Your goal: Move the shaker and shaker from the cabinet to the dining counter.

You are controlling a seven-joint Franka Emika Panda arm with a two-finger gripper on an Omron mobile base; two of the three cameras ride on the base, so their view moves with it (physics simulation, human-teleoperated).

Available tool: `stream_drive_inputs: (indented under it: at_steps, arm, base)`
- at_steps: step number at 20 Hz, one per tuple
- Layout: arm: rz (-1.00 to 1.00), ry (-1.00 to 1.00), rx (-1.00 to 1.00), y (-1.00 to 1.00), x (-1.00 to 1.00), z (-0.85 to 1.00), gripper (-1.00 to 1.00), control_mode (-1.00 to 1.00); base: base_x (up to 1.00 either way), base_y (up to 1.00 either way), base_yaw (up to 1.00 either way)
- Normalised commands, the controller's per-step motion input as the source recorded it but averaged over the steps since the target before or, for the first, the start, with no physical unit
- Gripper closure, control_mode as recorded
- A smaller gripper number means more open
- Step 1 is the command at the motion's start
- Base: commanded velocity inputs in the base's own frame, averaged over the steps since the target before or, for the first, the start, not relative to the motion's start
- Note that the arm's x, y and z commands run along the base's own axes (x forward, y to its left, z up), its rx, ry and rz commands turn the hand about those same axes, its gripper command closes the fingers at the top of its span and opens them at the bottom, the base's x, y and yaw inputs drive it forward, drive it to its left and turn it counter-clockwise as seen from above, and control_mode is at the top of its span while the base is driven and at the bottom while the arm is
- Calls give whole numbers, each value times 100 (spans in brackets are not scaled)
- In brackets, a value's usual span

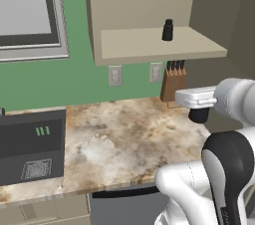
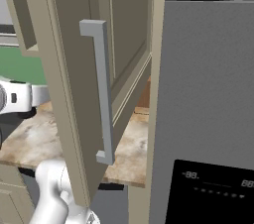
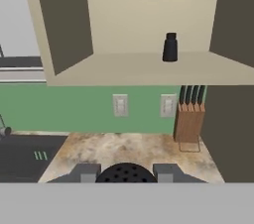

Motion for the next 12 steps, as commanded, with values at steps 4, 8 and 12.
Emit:
stream_drive_inputs:
  at_steps: [4, 8, 12]
  arm:
    - [0, 0, 0, -3, -25, -13, 100, -100]
    - [0, 0, 0, 0, -10, -1, 100, 100]
    - [0, 0, 0, 0, 0, 0, 100, 100]
  base:
    - [0, 0, 0]
    - [-37, 0, 0]
    - [-51, 0, 0]
